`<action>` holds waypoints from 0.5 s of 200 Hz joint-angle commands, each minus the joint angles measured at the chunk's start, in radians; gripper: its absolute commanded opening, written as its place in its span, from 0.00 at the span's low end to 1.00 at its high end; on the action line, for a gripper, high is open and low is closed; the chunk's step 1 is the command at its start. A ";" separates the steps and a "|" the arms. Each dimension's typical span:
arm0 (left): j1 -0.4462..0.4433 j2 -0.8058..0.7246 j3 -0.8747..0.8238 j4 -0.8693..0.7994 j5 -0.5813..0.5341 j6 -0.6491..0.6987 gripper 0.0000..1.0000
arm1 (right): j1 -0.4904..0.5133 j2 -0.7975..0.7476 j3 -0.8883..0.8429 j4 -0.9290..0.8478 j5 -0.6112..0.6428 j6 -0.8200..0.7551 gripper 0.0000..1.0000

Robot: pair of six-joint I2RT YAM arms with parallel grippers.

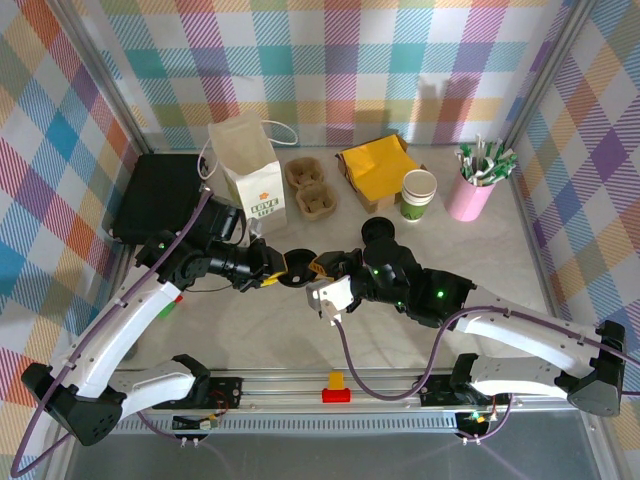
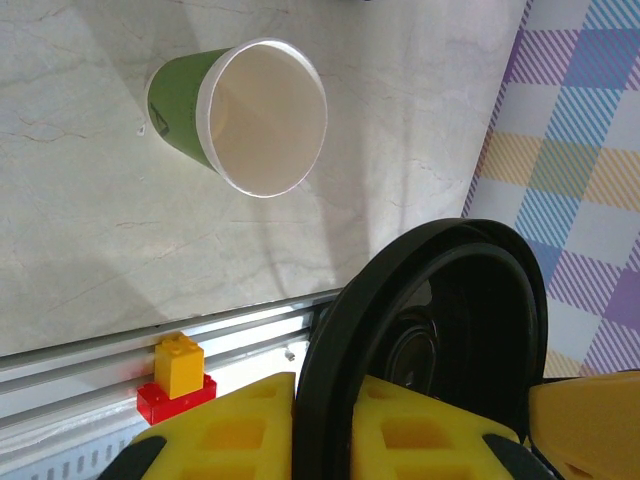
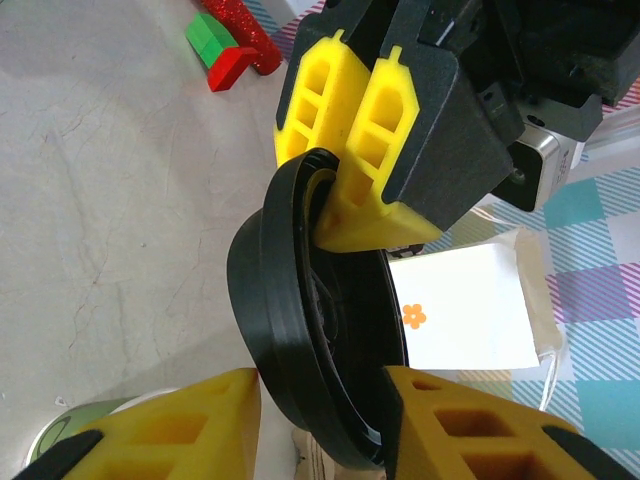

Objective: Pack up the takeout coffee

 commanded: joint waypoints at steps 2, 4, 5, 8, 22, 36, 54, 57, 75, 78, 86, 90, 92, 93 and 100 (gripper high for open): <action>0.006 0.004 -0.012 -0.056 0.032 -0.065 0.17 | 0.008 -0.014 0.033 -0.009 -0.014 0.003 0.37; 0.006 0.004 -0.012 -0.057 0.031 -0.065 0.16 | 0.008 -0.014 0.033 -0.009 -0.013 0.003 0.37; 0.006 0.003 -0.011 -0.057 0.031 -0.065 0.16 | 0.008 -0.014 0.034 -0.011 -0.013 0.003 0.37; 0.006 0.004 -0.012 -0.056 0.031 -0.065 0.16 | 0.008 -0.013 0.034 -0.011 -0.012 0.001 0.36; 0.006 0.004 -0.011 -0.056 0.030 -0.065 0.16 | 0.008 -0.011 0.034 -0.014 -0.011 0.002 0.35; 0.006 0.003 -0.012 -0.056 0.030 -0.064 0.16 | 0.008 -0.009 0.036 -0.018 -0.014 0.002 0.34; 0.006 0.004 -0.014 -0.060 0.028 -0.062 0.16 | 0.008 -0.011 0.035 -0.016 -0.015 0.003 0.31; 0.006 0.003 -0.015 -0.058 0.028 -0.063 0.16 | 0.008 -0.011 0.035 -0.017 -0.014 0.003 0.31; 0.006 0.002 -0.016 -0.056 0.026 -0.064 0.16 | 0.008 -0.008 0.038 -0.021 -0.012 0.003 0.29; 0.006 0.001 -0.016 -0.057 0.025 -0.064 0.16 | 0.008 -0.008 0.038 -0.020 -0.013 0.003 0.29; 0.006 0.001 -0.016 -0.057 0.025 -0.062 0.16 | 0.008 -0.008 0.039 -0.024 -0.013 0.002 0.27; 0.006 0.001 -0.016 -0.057 0.025 -0.062 0.16 | 0.009 -0.008 0.041 -0.028 -0.014 0.003 0.27; 0.006 0.002 -0.016 -0.058 0.024 -0.062 0.16 | 0.009 -0.009 0.042 -0.030 -0.015 0.003 0.27; 0.006 0.002 -0.016 -0.058 0.024 -0.062 0.16 | 0.009 -0.009 0.042 -0.031 -0.015 0.003 0.27; 0.006 0.003 -0.016 -0.060 0.024 -0.060 0.16 | 0.010 -0.009 0.044 -0.033 -0.016 0.006 0.27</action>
